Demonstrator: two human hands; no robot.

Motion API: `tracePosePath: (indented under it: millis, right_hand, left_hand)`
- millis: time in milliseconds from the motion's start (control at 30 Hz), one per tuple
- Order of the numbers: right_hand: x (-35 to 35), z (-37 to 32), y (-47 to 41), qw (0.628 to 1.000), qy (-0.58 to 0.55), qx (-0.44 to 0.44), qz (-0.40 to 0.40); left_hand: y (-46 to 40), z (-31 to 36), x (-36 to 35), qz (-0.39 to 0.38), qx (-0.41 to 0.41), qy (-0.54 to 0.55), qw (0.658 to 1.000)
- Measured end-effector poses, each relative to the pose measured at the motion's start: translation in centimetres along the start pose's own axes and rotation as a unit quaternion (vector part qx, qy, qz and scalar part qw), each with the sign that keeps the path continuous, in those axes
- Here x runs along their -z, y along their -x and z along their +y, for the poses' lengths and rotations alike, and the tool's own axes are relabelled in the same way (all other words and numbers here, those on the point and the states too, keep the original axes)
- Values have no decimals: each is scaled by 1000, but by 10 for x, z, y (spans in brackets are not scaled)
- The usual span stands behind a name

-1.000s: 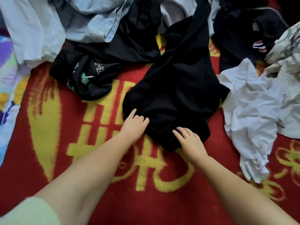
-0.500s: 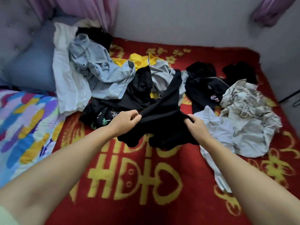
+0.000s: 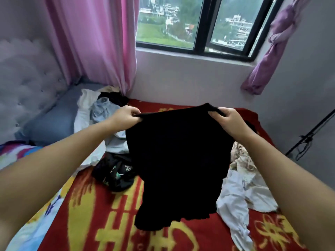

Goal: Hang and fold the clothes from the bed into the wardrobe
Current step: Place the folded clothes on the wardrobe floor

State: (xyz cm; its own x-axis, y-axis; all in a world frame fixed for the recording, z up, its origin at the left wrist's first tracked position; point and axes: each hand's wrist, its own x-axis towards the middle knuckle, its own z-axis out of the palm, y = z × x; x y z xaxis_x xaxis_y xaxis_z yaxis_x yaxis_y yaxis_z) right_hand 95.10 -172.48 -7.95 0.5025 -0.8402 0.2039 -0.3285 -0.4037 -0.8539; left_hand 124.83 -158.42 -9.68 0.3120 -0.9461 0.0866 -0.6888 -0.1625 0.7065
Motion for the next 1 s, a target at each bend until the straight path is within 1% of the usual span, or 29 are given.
tracePosePath:
  millis: [100, 167, 233, 300, 367, 433, 500, 600, 667, 700, 733, 767, 800, 867, 933, 967, 1000]
  right_hand:
    - [13, -15, -11, 999, 9, 30, 32]
    - [18, -17, -16, 999, -10, 30, 45]
    - [18, -16, -16, 997, -50, 9, 53]
    - [14, -11, -14, 992, -106, -26, 58]
    - [14, -4, -10, 987, -136, -52, 64]
    - [16, 0, -7, 985, -147, -65, 70]
    - [21, -2, -5, 982, -153, -67, 85]
    - [30, -12, -8, 987, -118, -38, 100]
    - [34, -19, -10, 991, -85, -12, 103]
    - [35, -22, -10, 992, -69, -3, 103]
    - [35, -24, -9, 993, -62, 0, 99]
    - [37, -25, -6, 994, -69, -10, 84]
    - [39, -25, -3, 994, -88, -33, 50]
    - [49, -20, 6, 985, -105, -115, -71]
    - [62, -15, 18, 956, -57, -196, -212]
    - [67, -11, 24, 936, -40, -222, -270]
    - [72, -7, 29, 920, -33, -238, -309]
  left_hand:
    - [-1, 24, 19, 33, 12, 140, 990]
    - [-1, 40, 28, 32, 23, 209, 977]
    - [-2, 54, 36, -11, 35, 259, 965]
    - [-4, 62, 40, -66, 45, 269, 960]
    - [-7, 66, 44, -88, 42, 238, 966]
    - [-10, 66, 46, -67, 18, 163, 984]
    - [-13, 62, 47, -40, -27, 31, 998]
    - [-17, 47, 46, 4, -35, -151, 988]
    - [-17, 40, 42, 24, -19, -189, 981]
    - [-16, 40, 40, 22, -11, -180, 983]
    - [-14, 41, 37, 10, 0, -149, 989]
    - [-11, 42, 36, -17, 21, -104, 994]
    - [-7, 44, 36, -61, 50, -61, 995]
    - [3, 48, 36, -188, 120, -8, 975]
    - [15, 48, 39, -286, 158, -13, 945]
    - [20, 47, 41, -318, 161, -26, 934]
    - [24, 46, 42, -340, 163, -32, 926]
